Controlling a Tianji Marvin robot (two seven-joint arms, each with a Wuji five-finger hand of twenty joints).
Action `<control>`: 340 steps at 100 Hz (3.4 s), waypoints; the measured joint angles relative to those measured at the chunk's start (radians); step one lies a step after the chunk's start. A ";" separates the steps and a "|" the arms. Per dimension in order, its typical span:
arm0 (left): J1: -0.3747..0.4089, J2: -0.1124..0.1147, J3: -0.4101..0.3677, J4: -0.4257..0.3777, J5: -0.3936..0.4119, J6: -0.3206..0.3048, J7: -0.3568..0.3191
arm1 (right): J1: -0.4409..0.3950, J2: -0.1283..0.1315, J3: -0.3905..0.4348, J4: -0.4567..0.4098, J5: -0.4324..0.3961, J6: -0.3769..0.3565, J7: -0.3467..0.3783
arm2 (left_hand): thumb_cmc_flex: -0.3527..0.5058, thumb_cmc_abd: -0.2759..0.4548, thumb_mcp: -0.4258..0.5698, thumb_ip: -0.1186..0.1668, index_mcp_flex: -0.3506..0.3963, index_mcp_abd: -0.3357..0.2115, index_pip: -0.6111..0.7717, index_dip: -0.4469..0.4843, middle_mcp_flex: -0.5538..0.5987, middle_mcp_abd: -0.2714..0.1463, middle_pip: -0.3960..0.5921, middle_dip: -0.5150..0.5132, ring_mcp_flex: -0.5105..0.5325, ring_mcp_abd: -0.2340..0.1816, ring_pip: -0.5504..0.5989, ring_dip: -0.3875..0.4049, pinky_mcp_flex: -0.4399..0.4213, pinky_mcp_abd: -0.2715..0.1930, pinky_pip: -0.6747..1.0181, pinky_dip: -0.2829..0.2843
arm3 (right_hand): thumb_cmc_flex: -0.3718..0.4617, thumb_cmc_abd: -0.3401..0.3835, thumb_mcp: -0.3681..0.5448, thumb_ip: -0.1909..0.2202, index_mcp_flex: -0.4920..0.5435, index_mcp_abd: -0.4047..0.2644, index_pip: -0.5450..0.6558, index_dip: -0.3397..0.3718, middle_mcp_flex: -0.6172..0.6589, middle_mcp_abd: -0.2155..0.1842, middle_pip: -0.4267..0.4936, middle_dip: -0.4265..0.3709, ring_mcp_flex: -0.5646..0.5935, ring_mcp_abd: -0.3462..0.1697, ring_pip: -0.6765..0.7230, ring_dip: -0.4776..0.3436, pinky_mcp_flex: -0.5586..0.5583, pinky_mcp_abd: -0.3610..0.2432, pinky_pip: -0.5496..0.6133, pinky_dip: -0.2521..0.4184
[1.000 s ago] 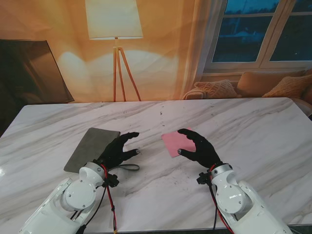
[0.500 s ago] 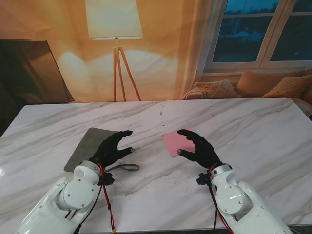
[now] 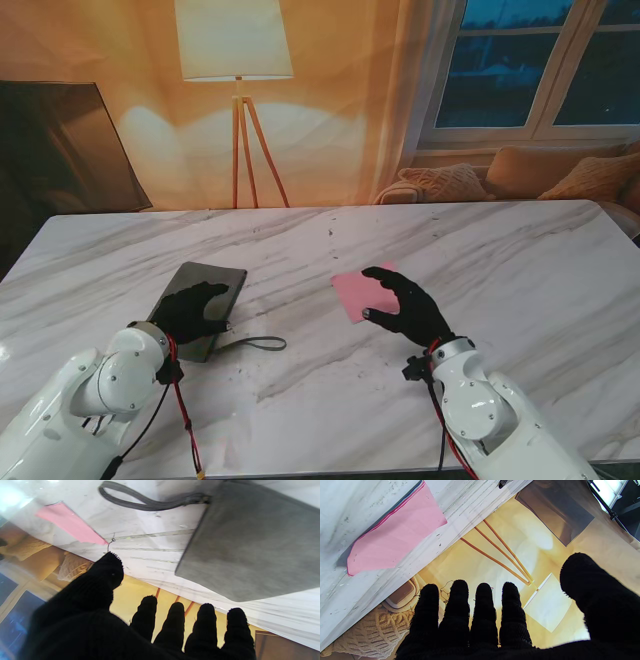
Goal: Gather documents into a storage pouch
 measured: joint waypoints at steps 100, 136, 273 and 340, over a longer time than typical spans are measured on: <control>-0.214 0.007 0.290 0.265 0.055 0.301 0.067 | -0.001 0.001 -0.007 -0.006 0.008 0.006 0.009 | -0.021 -0.001 0.008 -0.002 -0.085 0.051 -0.143 -0.205 -0.047 0.057 -0.109 0.044 -0.019 0.103 0.230 0.152 -0.011 0.016 0.822 -0.027 | 0.000 0.000 0.000 0.000 0.000 0.000 0.000 0.002 0.000 0.000 0.004 0.000 0.000 0.000 0.000 0.008 0.000 0.000 0.000 0.007; -0.266 0.006 0.355 0.312 0.086 0.329 0.070 | -0.002 0.001 -0.004 -0.007 0.009 0.005 0.007 | -0.039 -0.041 0.138 0.010 -0.085 0.075 -0.143 -0.187 -0.058 0.084 -0.087 0.196 -0.032 0.117 0.562 0.379 -0.008 -0.010 0.942 -0.048 | 0.000 0.000 0.000 0.000 0.000 0.000 0.000 0.002 0.000 0.000 0.004 0.000 0.000 0.000 0.000 0.009 0.000 0.000 0.000 0.007; -0.319 -0.049 0.412 0.419 0.058 0.322 0.269 | -0.004 0.001 -0.006 -0.012 0.011 0.016 0.011 | 0.344 -0.361 0.475 -0.148 0.072 0.170 0.293 0.006 0.315 0.151 0.448 0.485 0.434 0.119 0.965 0.650 0.374 0.031 1.172 -0.015 | 0.000 0.000 0.000 0.000 0.000 0.000 0.000 0.002 0.000 0.000 0.004 0.000 0.000 0.000 0.000 0.009 0.008 0.001 0.008 0.015; -0.257 -0.048 0.343 0.388 0.124 0.261 0.333 | -0.003 0.001 -0.010 -0.012 0.014 0.017 0.012 | 0.366 -0.425 0.518 -0.148 0.243 0.168 0.533 0.052 0.685 0.090 0.592 0.608 0.518 0.079 1.052 0.724 0.388 0.027 1.185 0.038 | 0.000 0.000 0.000 0.000 0.000 0.000 0.000 0.002 0.000 0.000 0.004 0.000 0.000 0.000 0.000 0.009 0.008 0.001 0.008 0.016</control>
